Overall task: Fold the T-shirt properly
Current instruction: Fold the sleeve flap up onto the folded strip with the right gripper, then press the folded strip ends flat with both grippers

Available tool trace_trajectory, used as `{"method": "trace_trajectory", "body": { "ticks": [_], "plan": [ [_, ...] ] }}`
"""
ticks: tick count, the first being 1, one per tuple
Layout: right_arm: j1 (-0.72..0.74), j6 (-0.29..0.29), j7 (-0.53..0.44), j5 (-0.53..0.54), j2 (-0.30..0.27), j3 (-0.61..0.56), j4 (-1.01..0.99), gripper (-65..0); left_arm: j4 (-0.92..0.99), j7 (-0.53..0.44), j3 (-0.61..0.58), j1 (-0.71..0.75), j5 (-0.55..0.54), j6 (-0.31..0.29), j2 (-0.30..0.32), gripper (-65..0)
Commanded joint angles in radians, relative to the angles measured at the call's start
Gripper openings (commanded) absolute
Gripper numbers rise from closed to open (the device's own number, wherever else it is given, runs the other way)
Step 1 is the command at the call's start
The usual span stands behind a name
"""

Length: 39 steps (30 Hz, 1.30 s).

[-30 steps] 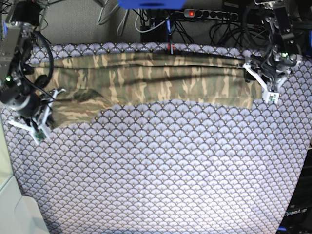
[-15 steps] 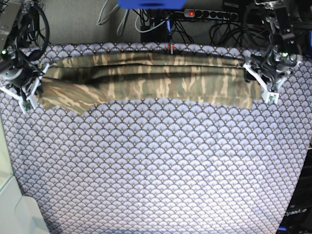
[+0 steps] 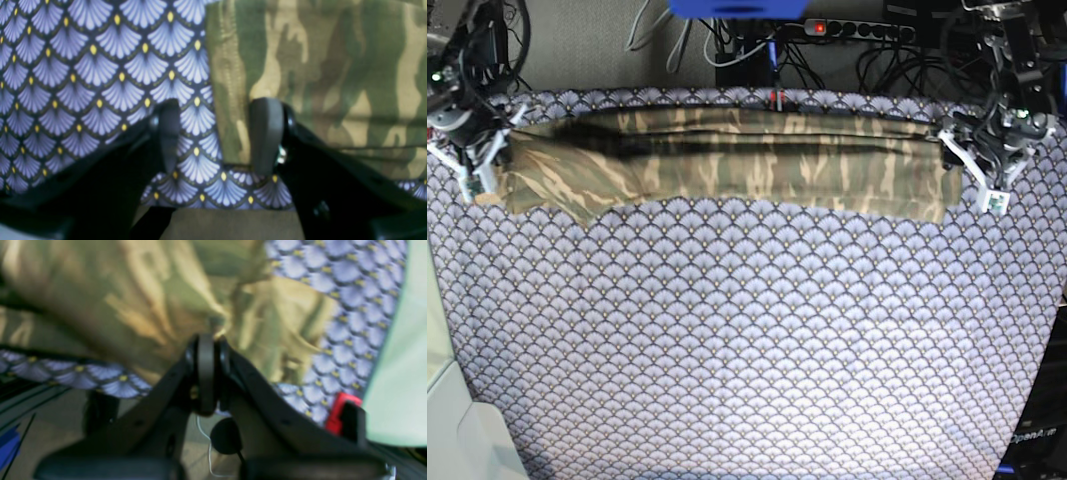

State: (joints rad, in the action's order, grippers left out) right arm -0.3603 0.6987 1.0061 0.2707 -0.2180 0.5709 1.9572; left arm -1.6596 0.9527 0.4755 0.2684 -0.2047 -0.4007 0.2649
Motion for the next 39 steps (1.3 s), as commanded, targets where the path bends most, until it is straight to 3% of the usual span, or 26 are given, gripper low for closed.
{"method": "trace_trajectory", "body": {
  "ticks": [1,18,25,27,33,39],
  "plan": [
    [0.004,-0.001,-0.014,0.006,-0.014,0.028,0.018,-64.3,-0.015,-0.013,0.006,-0.004,0.000,0.003,0.020,-32.4],
    [0.008,-0.001,-0.014,0.005,0.027,0.031,0.001,-64.2,-0.023,-0.018,0.006,0.035,0.000,0.003,0.021,-32.4],
    [0.060,-0.001,-0.005,0.003,0.021,0.033,-0.172,-64.0,-0.026,-0.011,0.006,0.039,-0.002,0.003,0.021,-32.4],
    [0.086,-0.001,-0.005,0.003,0.015,0.031,-0.264,-61.3,-0.027,-0.011,0.007,0.048,-0.002,0.001,0.021,-32.3],
    [0.131,-0.001,-0.003,0.005,-0.024,0.041,-0.477,-43.3,-0.093,-0.011,0.007,0.070,-0.003,0.001,0.017,-32.2],
    [0.136,-0.001,-0.005,0.005,-0.030,0.041,-0.483,-40.2,-0.121,-0.010,0.007,0.076,-0.003,0.001,0.014,-31.3]
  ]
}}
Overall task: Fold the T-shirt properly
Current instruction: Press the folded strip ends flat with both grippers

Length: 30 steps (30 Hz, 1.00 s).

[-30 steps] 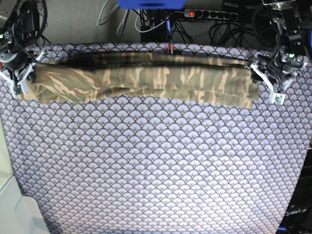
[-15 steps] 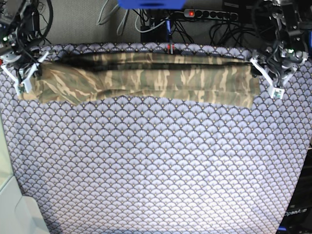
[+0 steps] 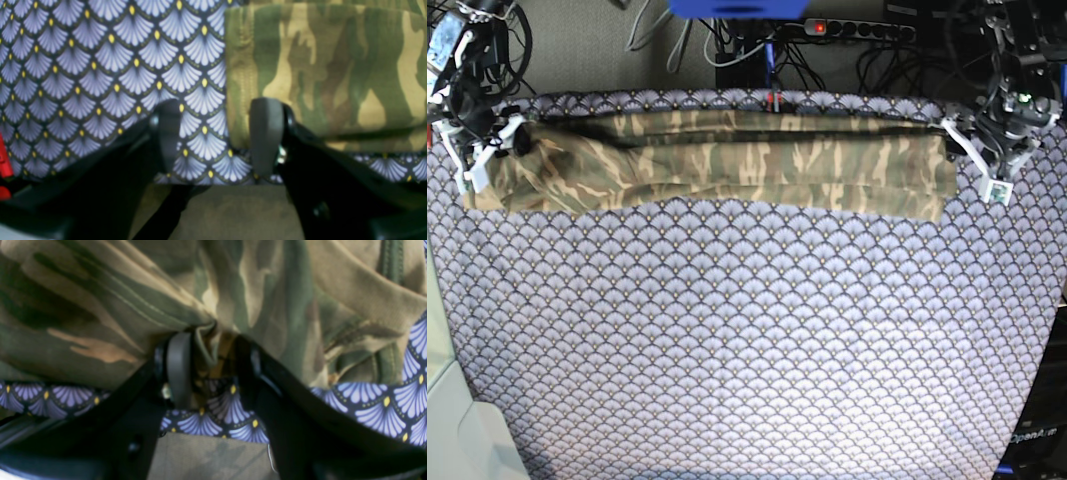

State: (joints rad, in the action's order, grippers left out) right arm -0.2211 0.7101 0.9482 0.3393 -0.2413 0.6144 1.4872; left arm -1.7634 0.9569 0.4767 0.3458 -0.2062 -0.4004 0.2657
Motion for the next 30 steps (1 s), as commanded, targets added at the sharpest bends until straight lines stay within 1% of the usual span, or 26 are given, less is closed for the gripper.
{"method": "trace_trajectory", "body": {
  "ticks": [1,4,6,8,11,20,25,30],
  "plan": [
    [-0.004,-0.012,0.053,-0.064,-0.008,-0.003,-0.013,-40.2,-0.017,-0.014,0.006,-0.001,-0.003,0.001,0.013,-29.4],
    [-0.004,-0.012,0.053,-0.064,-0.011,-0.003,-0.013,-40.2,-0.017,-0.014,0.043,0.000,-0.058,-0.002,0.013,-23.2],
    [-0.004,-0.012,0.051,-0.064,-0.011,-0.003,-0.013,-40.2,-0.011,-0.014,0.081,0.000,-0.118,-0.045,0.016,-22.2],
    [-0.005,-0.012,0.050,-0.064,-0.011,-0.003,-0.013,-40.2,-0.003,-0.014,0.133,-0.006,-0.161,-0.111,0.014,-22.2],
    [-0.005,-0.012,0.050,-0.064,-0.011,-0.006,-0.013,-40.2,0.023,-0.014,0.170,-0.009,-0.178,-0.156,0.008,-22.1],
    [-0.004,-0.012,0.048,-0.064,-0.008,-0.011,-0.013,-40.2,0.095,-0.016,0.173,-0.096,-0.177,-0.196,-0.055,-22.1],
    [-0.004,-0.012,0.051,-0.064,-0.008,-0.011,-0.013,-40.2,0.105,-0.017,0.169,-0.132,-0.167,-0.190,-0.087,-22.1],
    [-0.004,-0.012,0.051,-0.064,-0.011,-0.011,-0.013,-40.2,0.194,-0.023,0.173,-0.150,-0.167,-0.183,-0.087,-22.1]
  ]
}}
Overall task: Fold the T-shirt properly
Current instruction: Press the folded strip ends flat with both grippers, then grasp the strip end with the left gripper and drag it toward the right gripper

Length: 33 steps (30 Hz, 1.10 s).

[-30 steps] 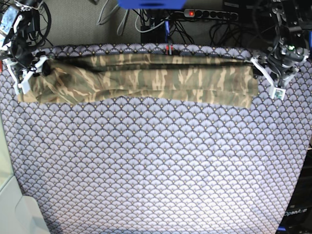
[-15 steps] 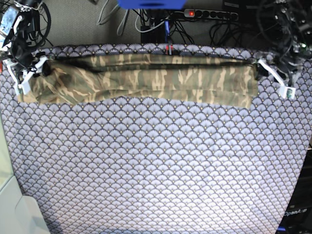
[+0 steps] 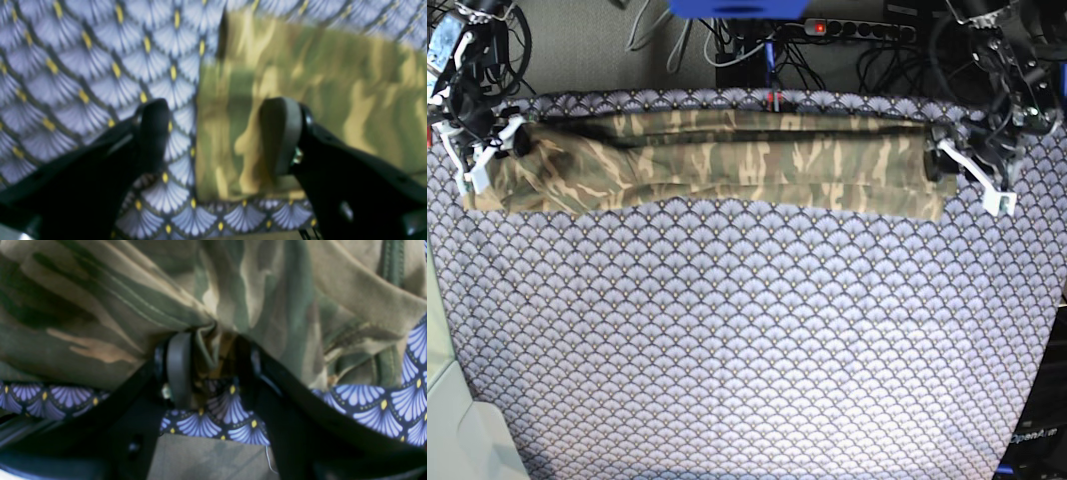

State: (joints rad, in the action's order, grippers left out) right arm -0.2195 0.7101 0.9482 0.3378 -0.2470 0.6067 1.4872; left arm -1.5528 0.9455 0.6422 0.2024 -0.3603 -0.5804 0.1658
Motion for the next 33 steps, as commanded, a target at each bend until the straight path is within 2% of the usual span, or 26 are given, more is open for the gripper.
{"method": "trace_trajectory", "body": {
  "ticks": [1,10,16,21,23,26,29,32,33],
  "plan": [
    [-0.005,-0.012,0.051,-0.062,-0.005,-0.003,-0.013,-40.3,-0.001,-0.013,0.008,-0.007,-0.013,-0.003,0.015,-22.1],
    [-0.005,-0.012,0.053,-0.062,-0.007,-0.003,-0.013,-40.3,0.059,-0.012,0.000,-0.025,-0.013,-0.003,0.015,-22.1],
    [-0.005,-0.012,0.053,-0.062,-0.007,-0.003,-0.012,-40.3,0.096,-0.013,-0.118,-0.019,-0.013,-0.003,0.013,-22.3],
    [-0.007,-0.012,0.053,-0.062,-0.007,-0.003,-0.012,-40.3,0.094,-0.009,-0.138,-0.007,-0.013,-0.003,-0.012,-23.4],
    [-0.005,-0.012,0.053,-0.062,-0.007,-0.003,-0.012,-40.3,0.096,-0.007,-0.140,-0.007,-0.013,-0.003,-0.013,-29.2],
    [-0.005,-0.012,0.053,-0.062,-0.007,-0.001,-0.012,-40.3,0.096,-0.006,-0.138,-0.007,-0.013,-0.003,-0.013,-43.5],
    [-0.005,-0.012,0.053,-0.062,-0.007,-0.001,-0.012,-40.3,0.096,-0.004,-0.135,-0.005,-0.013,-0.003,-0.013,-55.0],
    [-0.004,-0.012,0.053,-0.062,-0.007,-0.001,-0.012,-40.3,0.097,-0.004,-0.135,-0.005,-0.013,-0.003,-0.012,-64.3],
    [-0.004,-0.012,0.053,-0.062,-0.007,-0.001,-0.012,-40.3,0.097,-0.003,-0.135,-0.005,-0.013,-0.003,-0.012,-64.9]
  ]
}}
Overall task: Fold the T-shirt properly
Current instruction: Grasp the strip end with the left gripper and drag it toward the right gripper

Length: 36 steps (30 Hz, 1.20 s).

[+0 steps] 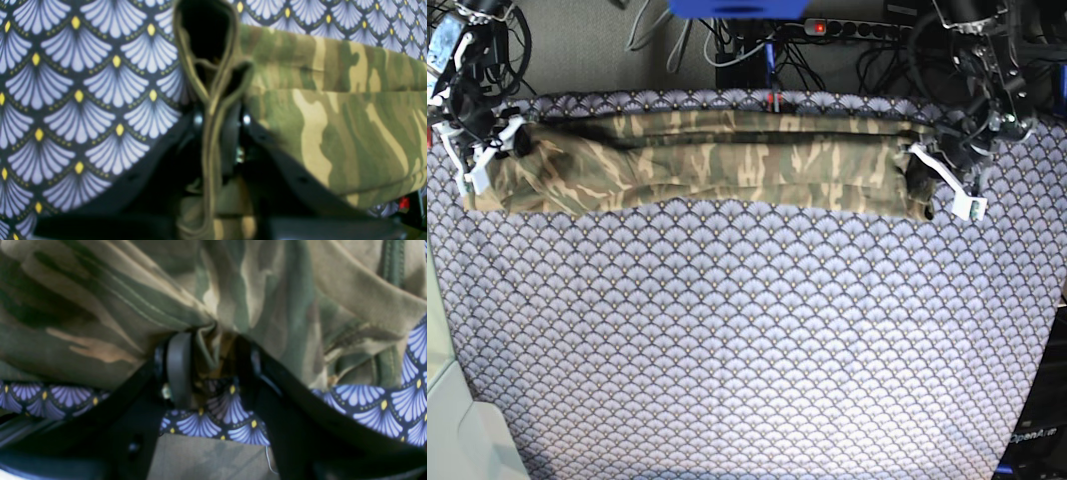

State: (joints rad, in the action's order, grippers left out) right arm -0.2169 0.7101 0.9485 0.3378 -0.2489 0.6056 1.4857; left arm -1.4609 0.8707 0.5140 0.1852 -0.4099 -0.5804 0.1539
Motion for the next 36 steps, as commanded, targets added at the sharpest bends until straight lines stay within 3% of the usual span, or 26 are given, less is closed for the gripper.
{"method": "trace_trajectory", "body": {
  "ticks": [1,5,10,19,24,28,36],
  "plan": [
    [-0.006,-0.012,0.053,-0.062,-0.005,-0.002,-0.010,-40.3,0.004,0.072,-0.007,0.012,0.033,-0.003,0.000,-64.1],
    [-0.006,-0.012,0.053,-0.062,-0.003,-0.002,-0.010,-40.3,-0.041,0.084,-0.012,0.012,0.026,-0.003,-0.010,-64.1],
    [-0.005,-0.012,0.053,-0.062,-0.003,-0.002,-0.010,-40.3,-0.165,0.146,-0.012,0.004,0.035,-0.003,-0.076,-64.5],
    [-0.005,-0.012,0.053,-0.062,-0.005,-0.002,-0.010,-40.3,-0.444,0.169,-0.015,0.007,0.082,0.020,-0.195,-64.5],
    [-0.005,-0.012,0.053,-0.062,-0.005,-0.002,-0.010,-40.3,-0.510,0.201,-0.119,-0.008,0.204,0.236,-0.248,-64.5],
    [-0.005,-0.012,0.053,-0.062,-0.005,-0.002,-0.010,-40.3,-0.513,0.203,-0.245,-0.010,0.216,0.339,-0.250,-64.5],
    [-0.005,-0.012,0.053,-0.062,-0.005,-0.002,-0.010,-40.3,-0.508,0.201,-0.553,-0.019,0.220,0.687,-0.254,-64.4]
  ]
}}
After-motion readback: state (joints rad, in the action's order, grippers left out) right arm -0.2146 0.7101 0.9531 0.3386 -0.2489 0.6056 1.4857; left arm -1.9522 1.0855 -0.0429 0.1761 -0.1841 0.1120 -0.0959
